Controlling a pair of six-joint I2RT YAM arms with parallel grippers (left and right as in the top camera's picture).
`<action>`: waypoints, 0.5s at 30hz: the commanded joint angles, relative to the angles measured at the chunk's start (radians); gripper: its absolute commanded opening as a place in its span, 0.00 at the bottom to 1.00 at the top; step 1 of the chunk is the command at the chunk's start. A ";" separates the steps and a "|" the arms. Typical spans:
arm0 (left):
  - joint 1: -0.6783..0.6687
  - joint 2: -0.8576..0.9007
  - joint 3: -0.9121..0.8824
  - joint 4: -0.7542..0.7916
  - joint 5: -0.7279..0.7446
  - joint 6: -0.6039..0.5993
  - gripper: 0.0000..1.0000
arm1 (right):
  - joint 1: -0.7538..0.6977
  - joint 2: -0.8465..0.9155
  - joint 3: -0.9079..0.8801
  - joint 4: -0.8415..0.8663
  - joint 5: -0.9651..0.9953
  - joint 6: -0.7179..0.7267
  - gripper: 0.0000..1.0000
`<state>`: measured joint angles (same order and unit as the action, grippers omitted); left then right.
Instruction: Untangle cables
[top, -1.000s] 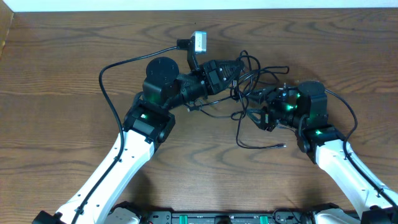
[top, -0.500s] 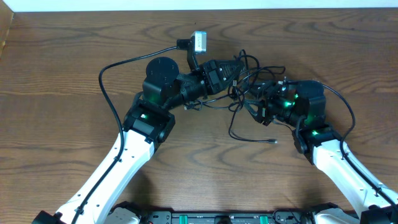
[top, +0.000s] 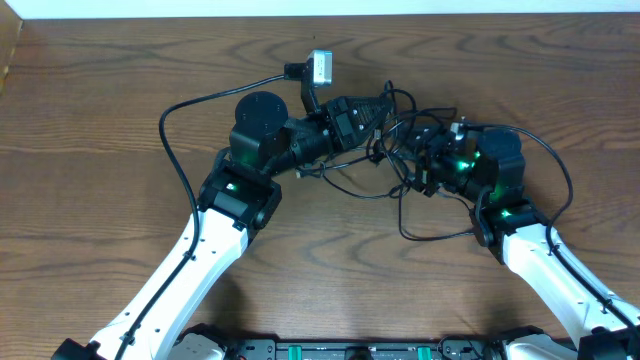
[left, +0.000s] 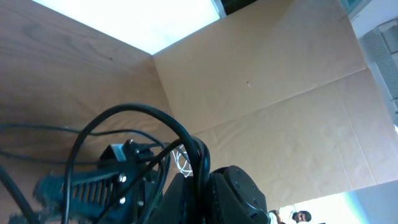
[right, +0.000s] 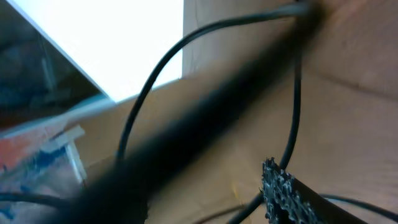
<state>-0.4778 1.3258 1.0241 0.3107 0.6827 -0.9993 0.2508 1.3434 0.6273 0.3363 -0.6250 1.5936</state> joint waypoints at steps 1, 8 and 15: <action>0.005 -0.013 0.012 0.006 0.018 -0.002 0.08 | 0.000 0.005 0.001 -0.024 -0.108 0.006 0.58; 0.005 -0.013 0.012 0.006 0.018 0.003 0.08 | 0.000 0.005 0.001 -0.062 -0.179 0.006 0.64; 0.005 -0.013 0.012 0.006 0.017 0.003 0.08 | 0.000 0.005 0.001 -0.071 -0.175 0.022 0.69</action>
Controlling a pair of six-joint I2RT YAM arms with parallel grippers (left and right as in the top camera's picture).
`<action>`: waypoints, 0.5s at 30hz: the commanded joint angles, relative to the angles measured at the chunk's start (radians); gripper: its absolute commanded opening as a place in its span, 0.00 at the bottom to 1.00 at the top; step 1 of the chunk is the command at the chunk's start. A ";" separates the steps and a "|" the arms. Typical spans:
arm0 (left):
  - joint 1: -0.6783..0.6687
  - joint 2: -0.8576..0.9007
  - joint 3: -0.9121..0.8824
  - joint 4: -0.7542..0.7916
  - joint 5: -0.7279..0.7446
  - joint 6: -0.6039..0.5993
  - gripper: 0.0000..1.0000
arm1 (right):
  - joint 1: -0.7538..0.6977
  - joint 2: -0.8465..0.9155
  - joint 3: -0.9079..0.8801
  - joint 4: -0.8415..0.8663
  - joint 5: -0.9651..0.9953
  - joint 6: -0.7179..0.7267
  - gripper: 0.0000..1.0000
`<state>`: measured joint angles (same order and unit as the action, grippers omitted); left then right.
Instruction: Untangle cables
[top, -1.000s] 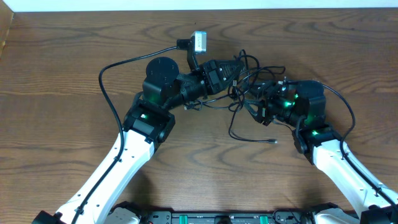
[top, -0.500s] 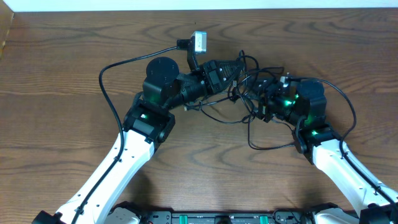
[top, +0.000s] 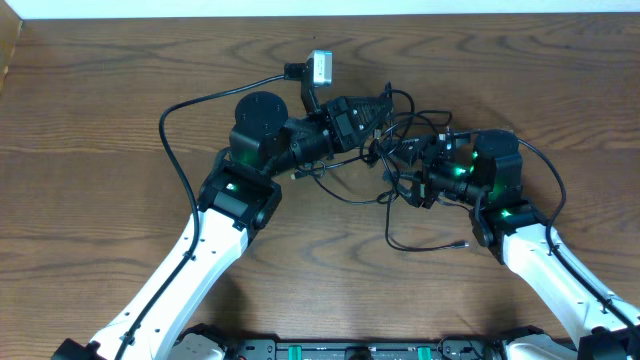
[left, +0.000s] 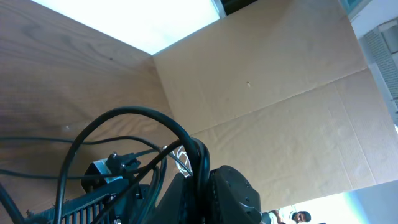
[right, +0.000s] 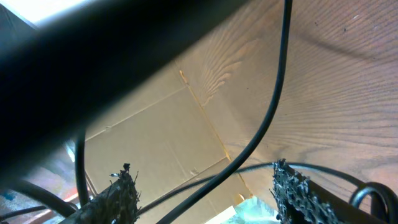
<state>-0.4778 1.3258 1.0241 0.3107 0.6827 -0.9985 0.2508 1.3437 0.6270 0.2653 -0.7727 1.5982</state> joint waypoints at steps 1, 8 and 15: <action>0.005 -0.013 0.012 0.006 0.017 0.003 0.08 | 0.003 0.005 0.001 0.000 -0.027 0.021 0.69; 0.005 -0.013 0.012 0.005 0.018 0.128 0.08 | 0.012 0.005 0.001 -0.019 0.134 -0.253 0.75; 0.005 -0.013 0.012 -0.045 0.018 0.149 0.08 | 0.010 0.005 0.001 -0.036 0.167 -0.955 0.96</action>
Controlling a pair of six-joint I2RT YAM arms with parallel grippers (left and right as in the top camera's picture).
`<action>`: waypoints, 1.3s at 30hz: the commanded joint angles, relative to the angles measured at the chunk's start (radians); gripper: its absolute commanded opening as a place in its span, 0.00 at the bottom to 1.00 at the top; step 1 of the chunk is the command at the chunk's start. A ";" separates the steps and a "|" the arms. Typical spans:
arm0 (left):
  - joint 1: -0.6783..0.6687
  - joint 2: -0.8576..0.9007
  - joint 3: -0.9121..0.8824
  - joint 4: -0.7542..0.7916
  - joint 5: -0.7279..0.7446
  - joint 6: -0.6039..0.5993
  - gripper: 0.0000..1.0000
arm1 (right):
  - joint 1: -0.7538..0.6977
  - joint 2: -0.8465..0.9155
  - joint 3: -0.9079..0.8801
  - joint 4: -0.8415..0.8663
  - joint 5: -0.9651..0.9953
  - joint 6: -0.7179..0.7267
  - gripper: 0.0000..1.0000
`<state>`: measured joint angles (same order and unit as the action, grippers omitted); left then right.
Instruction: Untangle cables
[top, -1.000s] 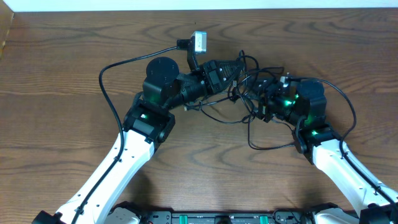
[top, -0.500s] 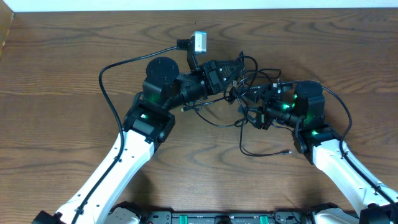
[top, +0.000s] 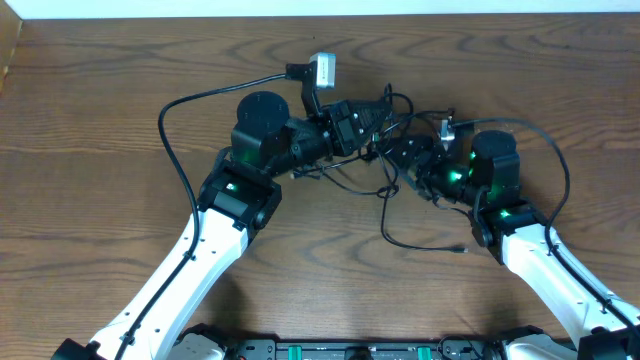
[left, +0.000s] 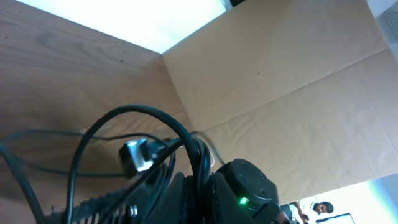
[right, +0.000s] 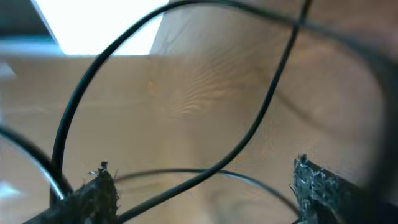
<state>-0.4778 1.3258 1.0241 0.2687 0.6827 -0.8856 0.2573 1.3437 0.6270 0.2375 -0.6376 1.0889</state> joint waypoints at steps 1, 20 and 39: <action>0.005 -0.013 0.012 -0.005 0.018 0.036 0.08 | 0.003 0.005 0.001 -0.013 0.040 -0.532 0.96; 0.030 -0.013 0.012 -0.001 0.016 -0.345 0.08 | -0.020 0.002 0.001 -0.250 0.039 -1.094 0.99; 0.030 -0.013 0.012 -0.001 0.017 -0.482 0.08 | 0.019 0.002 0.001 -0.202 -0.278 -1.262 0.96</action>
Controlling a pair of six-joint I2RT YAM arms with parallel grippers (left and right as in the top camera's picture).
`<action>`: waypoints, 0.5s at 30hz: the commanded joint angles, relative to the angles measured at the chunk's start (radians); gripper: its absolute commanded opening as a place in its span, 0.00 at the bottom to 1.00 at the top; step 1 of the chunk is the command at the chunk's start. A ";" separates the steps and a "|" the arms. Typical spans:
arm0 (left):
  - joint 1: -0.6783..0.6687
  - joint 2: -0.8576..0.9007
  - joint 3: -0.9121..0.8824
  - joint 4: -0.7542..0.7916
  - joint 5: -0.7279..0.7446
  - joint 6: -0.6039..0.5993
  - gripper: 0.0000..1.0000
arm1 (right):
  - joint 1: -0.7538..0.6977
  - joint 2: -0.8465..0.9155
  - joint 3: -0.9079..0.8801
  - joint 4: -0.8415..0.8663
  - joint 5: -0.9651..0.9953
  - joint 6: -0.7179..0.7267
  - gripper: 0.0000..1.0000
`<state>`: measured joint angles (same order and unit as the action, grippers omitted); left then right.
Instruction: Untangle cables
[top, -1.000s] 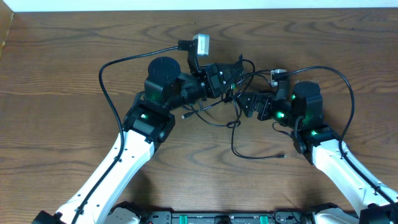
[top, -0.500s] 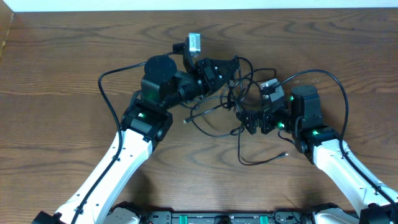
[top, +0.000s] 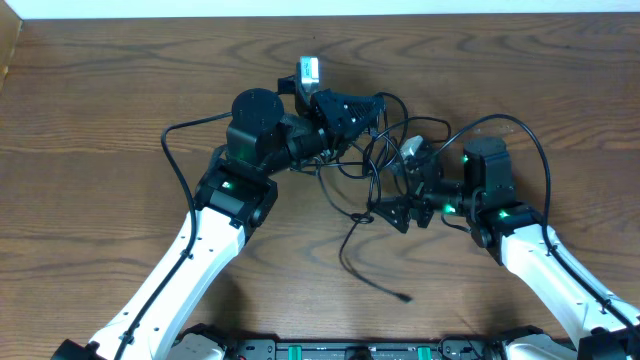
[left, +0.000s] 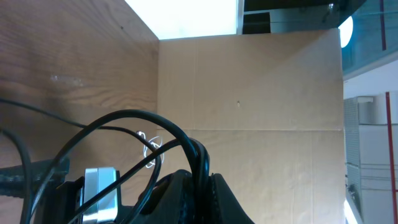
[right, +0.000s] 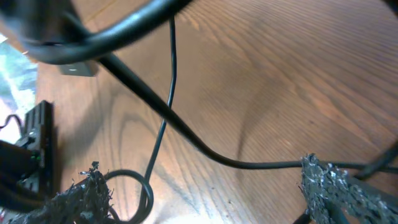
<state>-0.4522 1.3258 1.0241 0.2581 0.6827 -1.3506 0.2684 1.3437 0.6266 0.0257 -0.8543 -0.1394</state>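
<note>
A knot of thin black cables (top: 385, 150) lies between the two arms. My left gripper (top: 348, 112) is shut on a bunch of black cables (left: 198, 163), held clear of the table. A silver plug (top: 308, 70) sticks up beside that gripper, and the left wrist view shows this silver plug (left: 96, 190) close by. My right gripper (top: 398, 211) stands open, low over the wood in front of the knot. Its rough fingers (right: 329, 186) are wide apart, and a black cable (right: 186, 134) runs across the gap untouched. A loose cable end (top: 403, 297) trails toward the front.
One long black cable loop (top: 168, 150) curves round the left arm and another loop (top: 545, 150) arcs behind the right arm. A brown board wall (left: 261, 93) rises behind the wooden table (top: 100, 100).
My right gripper, still open, has moved from the knot toward the front of the table. The loose cable tail now reaches further forward. The left gripper and silver plug have shifted slightly left.
The left gripper stayed shut on its bunch of cables throughout. The right gripper was in the knot beside it, its jaws open in the two later earlier moments. A loop lay on the table in front. Now the right gripper is away from the knot and the tail lies straighter.
</note>
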 joint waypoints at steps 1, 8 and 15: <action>0.004 -0.013 0.012 0.010 0.017 -0.017 0.08 | 0.008 0.002 0.001 0.019 -0.061 -0.034 0.97; 0.004 -0.013 0.012 0.010 0.021 -0.016 0.08 | 0.007 0.002 0.001 0.092 0.042 -0.034 0.91; 0.004 -0.013 0.012 0.009 0.029 -0.016 0.08 | -0.029 -0.095 0.002 0.010 0.367 0.060 0.99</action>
<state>-0.4522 1.3258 1.0241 0.2581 0.6868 -1.3617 0.2607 1.3365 0.6262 0.0490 -0.5900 -0.1196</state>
